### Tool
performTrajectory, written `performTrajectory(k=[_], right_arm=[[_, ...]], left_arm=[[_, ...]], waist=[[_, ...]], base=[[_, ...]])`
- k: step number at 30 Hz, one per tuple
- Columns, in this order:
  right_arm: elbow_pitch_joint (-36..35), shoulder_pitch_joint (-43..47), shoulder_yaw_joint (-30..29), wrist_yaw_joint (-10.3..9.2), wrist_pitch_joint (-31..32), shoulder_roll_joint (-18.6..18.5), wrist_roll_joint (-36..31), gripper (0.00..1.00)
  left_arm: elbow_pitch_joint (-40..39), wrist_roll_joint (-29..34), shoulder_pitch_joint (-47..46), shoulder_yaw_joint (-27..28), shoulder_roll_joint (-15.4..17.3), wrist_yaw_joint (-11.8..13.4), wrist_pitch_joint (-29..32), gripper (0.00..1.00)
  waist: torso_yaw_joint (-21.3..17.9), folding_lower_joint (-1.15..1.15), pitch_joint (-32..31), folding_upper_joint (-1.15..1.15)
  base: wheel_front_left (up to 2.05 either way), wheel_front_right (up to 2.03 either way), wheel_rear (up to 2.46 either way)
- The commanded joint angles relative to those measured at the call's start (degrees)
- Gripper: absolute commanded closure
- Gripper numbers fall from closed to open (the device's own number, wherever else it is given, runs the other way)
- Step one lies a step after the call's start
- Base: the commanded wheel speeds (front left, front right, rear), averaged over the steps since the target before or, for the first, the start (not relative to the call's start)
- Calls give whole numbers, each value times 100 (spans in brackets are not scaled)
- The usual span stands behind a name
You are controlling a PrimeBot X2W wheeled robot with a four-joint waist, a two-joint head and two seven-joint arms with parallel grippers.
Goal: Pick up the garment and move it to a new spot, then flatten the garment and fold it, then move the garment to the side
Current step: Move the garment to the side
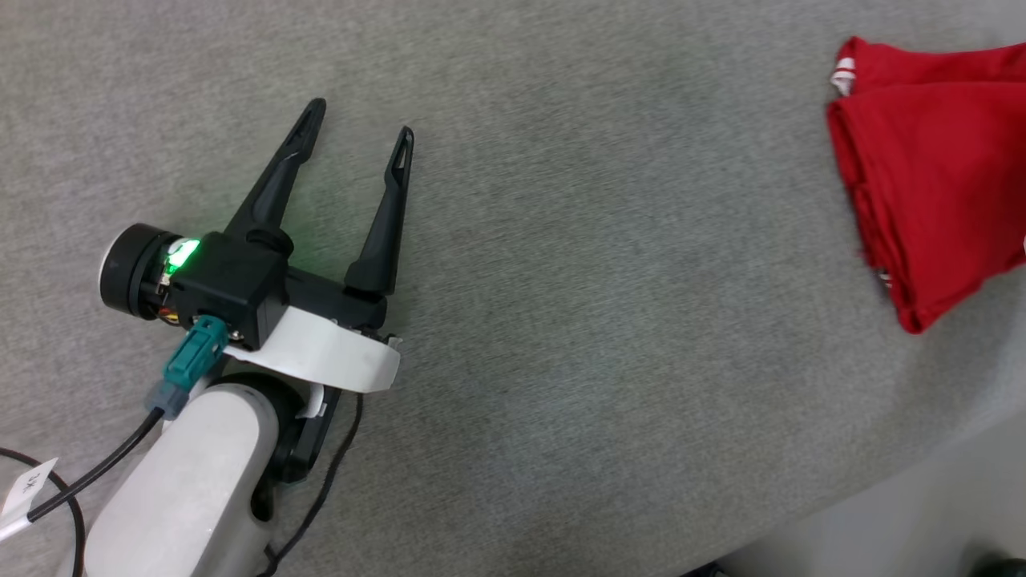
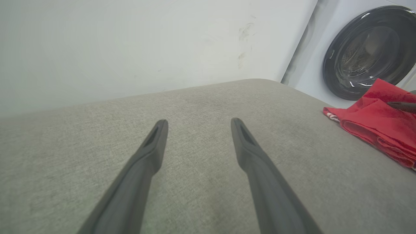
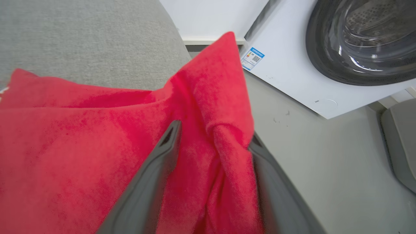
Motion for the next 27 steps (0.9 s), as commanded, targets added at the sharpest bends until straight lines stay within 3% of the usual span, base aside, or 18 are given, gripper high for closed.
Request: performTrajectory(k=[1,7,14,19,27], right_arm=[[180,-92,-226,-6,-178,59,-167,0],[572,-44,-1006,-6,-671,69,-676,0],[329,309,-1006,-5,-1060,173,-796,0],[-445,899,-726,-5,-1118,519,-688,0],[-2032,2268,-113,-5,-648,1175,-295,0]], left_arm=[[2,24,-70,13,23,-23,-12,0],[205,-82,91,18,-44,9,-173,0],[574,-324,504,127,-229,158,-546,0],[800,-548,941,269,-365,288,-728,0],[1016,-853,1641,525,-541,482,-897,0]], waist=[[88,-1,93,0],[128,-1,-186,0],[246,-1,-1015,0],[471,-1,-1692,0],[1010,-1,-2409,0]], base=[[0,0,0],[0,0,0],[0,0,0],[0,0,0],[0,0,0]])
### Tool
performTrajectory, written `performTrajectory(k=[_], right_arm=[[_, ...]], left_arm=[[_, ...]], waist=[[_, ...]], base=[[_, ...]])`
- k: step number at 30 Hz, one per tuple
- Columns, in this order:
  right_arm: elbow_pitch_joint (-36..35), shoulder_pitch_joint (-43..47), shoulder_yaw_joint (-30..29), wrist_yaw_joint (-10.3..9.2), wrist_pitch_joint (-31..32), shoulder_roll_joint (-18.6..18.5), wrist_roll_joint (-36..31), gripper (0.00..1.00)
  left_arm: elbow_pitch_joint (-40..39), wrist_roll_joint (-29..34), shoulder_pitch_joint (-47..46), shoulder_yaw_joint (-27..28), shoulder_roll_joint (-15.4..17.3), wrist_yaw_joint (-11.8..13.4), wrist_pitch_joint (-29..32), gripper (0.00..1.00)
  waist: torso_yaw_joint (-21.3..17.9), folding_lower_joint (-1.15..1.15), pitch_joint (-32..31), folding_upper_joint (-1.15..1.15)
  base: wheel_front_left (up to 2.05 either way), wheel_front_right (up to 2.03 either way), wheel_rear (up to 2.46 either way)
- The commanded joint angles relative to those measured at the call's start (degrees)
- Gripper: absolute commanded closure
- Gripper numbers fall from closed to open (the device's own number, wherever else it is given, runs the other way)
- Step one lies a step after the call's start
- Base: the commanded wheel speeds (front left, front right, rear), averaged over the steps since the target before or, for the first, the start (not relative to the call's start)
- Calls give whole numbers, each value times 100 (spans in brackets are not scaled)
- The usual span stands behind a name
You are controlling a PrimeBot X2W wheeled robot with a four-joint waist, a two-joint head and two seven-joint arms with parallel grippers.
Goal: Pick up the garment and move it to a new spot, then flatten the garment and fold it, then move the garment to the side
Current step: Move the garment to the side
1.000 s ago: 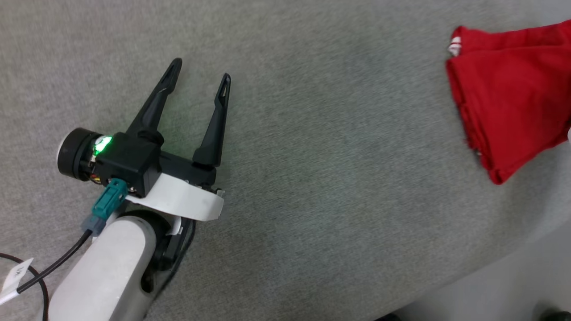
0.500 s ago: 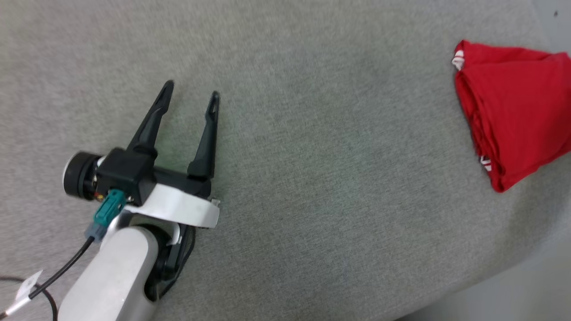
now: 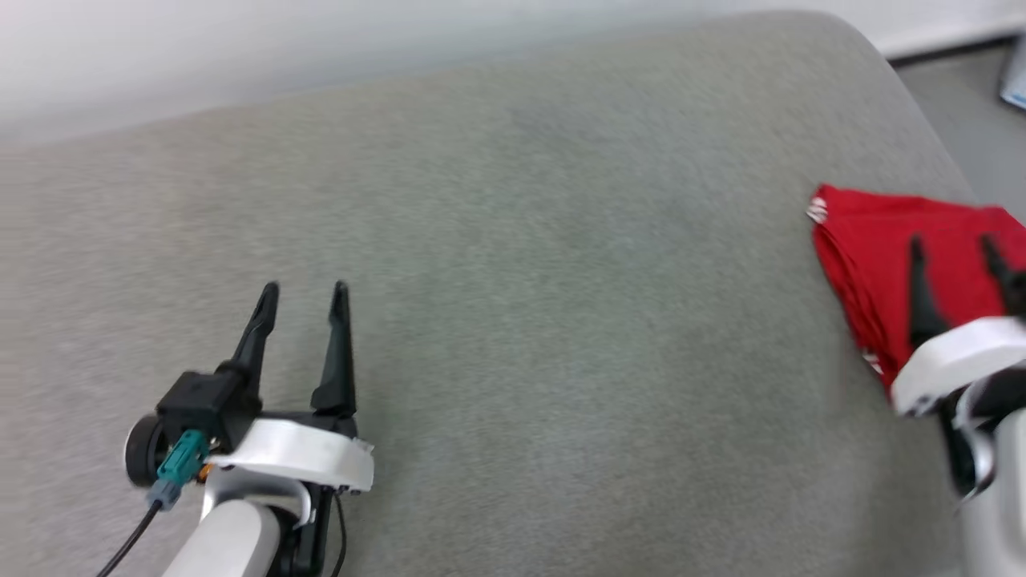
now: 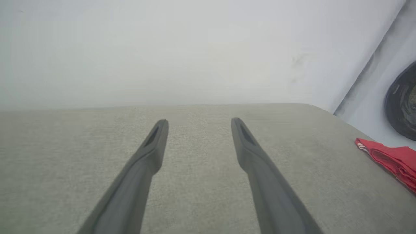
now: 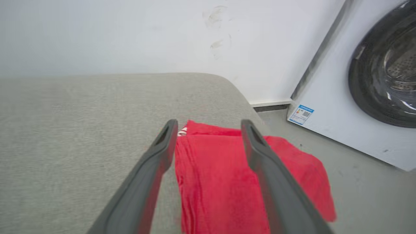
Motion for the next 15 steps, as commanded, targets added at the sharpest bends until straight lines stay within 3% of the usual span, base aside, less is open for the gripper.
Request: performTrajectory(k=[1,9,15], right_arm=[[-282,284,161,-4,128,114,95,0],[-1235,1105,743,-4,290,334,601,0],[-1795,1574,1016,-4,380,481,666,0]], left_arm=[[-4,-33,173,88,-38,81,-49,0],[81,-110,508,358,54,169,-98,0],[119,-85,717,352,174,171,-65,0]], waist=[[439,1,-370,0],[1067,1,-669,0],[1244,1,-943,0]], base=[[0,0,0],[0,0,0],[0,0,0]])
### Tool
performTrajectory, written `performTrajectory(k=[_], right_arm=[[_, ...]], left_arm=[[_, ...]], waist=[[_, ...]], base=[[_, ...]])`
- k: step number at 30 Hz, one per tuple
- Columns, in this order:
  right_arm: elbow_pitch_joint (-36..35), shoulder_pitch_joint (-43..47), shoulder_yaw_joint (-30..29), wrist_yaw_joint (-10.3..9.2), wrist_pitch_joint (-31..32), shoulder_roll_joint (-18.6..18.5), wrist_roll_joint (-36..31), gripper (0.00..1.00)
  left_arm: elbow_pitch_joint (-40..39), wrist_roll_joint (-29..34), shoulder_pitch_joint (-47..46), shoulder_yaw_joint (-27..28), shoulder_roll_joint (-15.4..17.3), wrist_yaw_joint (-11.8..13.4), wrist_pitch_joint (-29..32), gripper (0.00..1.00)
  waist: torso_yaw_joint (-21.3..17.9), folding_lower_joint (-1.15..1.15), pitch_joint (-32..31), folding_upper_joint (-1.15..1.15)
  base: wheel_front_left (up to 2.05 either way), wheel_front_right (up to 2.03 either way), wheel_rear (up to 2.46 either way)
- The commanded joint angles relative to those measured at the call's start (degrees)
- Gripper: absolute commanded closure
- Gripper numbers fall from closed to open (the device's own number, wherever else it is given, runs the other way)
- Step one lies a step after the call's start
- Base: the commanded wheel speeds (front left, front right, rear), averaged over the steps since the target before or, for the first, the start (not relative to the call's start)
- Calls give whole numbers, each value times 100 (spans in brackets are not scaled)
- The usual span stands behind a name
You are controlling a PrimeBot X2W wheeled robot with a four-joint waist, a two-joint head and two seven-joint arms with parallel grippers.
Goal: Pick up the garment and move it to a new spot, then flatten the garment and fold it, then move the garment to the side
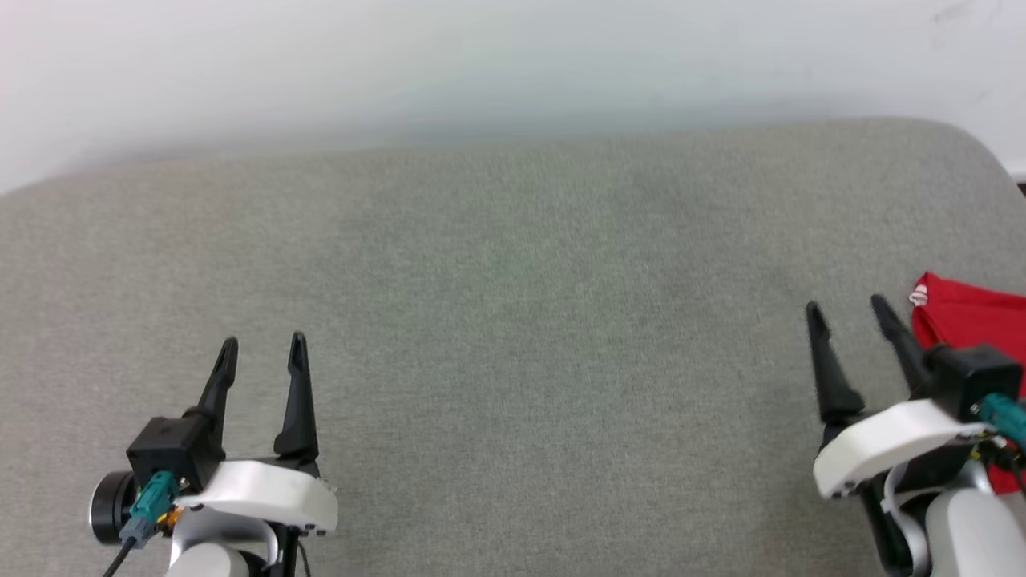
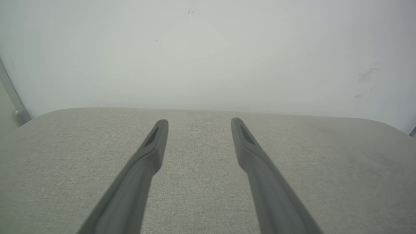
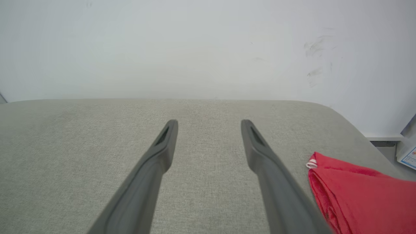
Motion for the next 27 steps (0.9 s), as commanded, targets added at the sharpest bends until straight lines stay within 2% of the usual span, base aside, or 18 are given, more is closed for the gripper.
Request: performTrajectory(k=[1,13,27], right_arm=[[-167,240,89,-4,33,36,-11,0],[-1058,1187,226,-4,409,158,-22,0],[-1363,1315,210,-4,535,229,-39,0]], left_arm=[[26,17,132,-34,49,6,24,0],[192,-105,601,-168,87,-36,105,0],[257,-129,581,-218,92,9,154,0]], waist=[[89,1,-229,0],[-81,1,-777,0],[-78,1,-791,0]], base=[[0,0,0],[0,0,0],[0,0,0]])
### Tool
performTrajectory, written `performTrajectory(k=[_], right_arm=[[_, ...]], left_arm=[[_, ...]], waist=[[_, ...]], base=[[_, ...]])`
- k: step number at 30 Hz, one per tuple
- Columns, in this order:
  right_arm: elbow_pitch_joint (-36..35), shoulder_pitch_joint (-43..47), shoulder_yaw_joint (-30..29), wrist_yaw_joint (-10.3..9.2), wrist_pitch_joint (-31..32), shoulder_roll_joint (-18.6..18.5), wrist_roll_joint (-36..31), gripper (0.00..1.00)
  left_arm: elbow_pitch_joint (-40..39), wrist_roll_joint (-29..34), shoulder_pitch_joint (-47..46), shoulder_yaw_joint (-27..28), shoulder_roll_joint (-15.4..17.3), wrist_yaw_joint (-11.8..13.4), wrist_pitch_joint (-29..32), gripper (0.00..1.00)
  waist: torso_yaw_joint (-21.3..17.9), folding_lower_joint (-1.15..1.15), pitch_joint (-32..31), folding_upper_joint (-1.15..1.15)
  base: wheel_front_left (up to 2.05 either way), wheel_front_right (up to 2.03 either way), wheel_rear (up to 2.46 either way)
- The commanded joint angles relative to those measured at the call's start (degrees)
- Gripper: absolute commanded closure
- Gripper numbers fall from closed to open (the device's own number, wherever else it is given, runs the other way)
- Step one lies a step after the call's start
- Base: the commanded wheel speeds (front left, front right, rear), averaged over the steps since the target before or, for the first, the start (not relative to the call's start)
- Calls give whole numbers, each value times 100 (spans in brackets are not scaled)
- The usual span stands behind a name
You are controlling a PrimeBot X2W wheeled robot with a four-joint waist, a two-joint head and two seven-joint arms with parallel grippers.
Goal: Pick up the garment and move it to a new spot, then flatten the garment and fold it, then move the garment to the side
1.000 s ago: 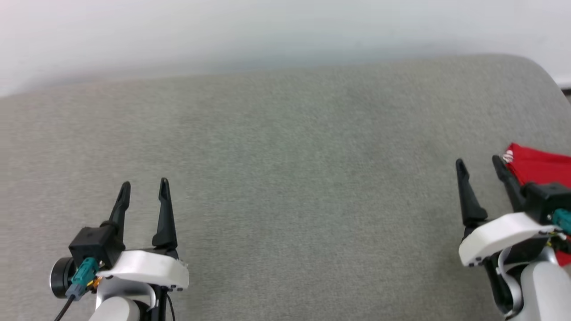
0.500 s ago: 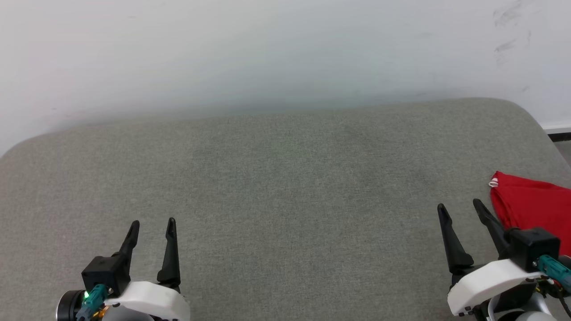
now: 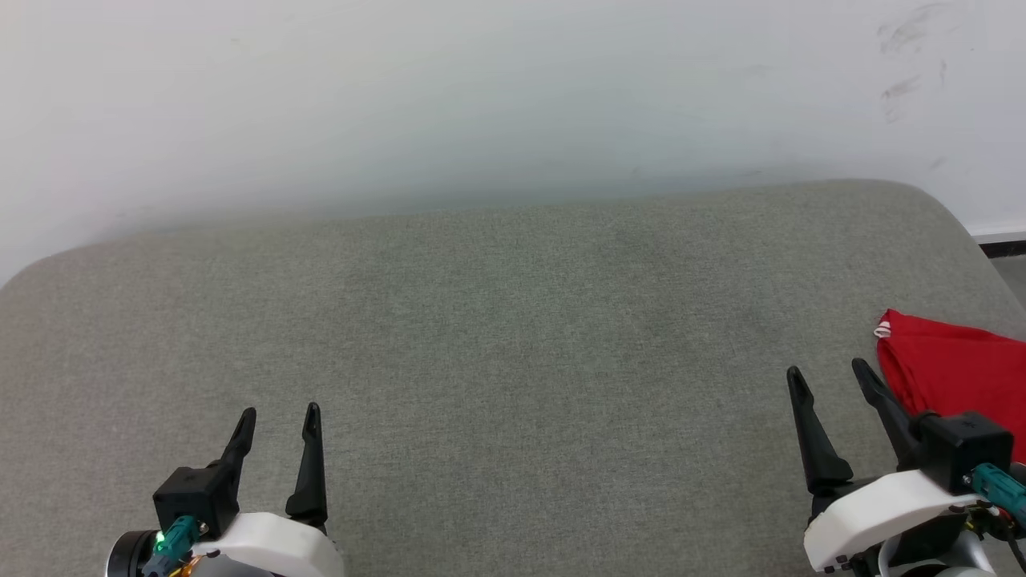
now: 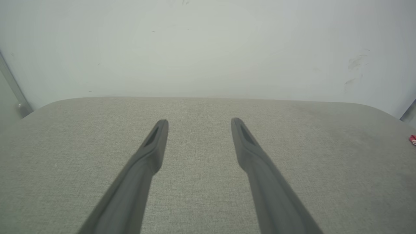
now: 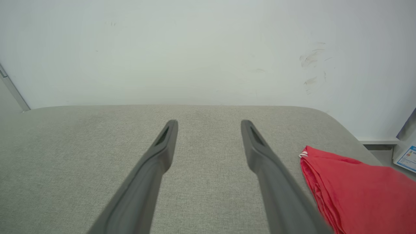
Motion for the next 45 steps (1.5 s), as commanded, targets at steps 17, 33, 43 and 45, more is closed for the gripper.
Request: performTrajectory(k=[17,33,43,45], right_arm=[[157,12,10,0,-37,32,393,100],[549,-193,-72,-1,9,-13,2300,100],[737,-289,-121,-1,36,-23,3239,100],[771,-305,-131,-1,39,-25,3415,100]], left_arm=[[112,-315,53,74,-142,-91,75,100],[354,-1635,-109,636,-518,-609,471,100],[473,-2293,-194,922,-716,-870,674,100],[493,-2415,-205,977,-755,-918,711,100]], waist=[[10,1,35,0],[87,1,54,0],[133,1,65,0],[142,1,67,0]], base=[[0,0,0],[0,0,0],[0,0,0],[0,0,0]])
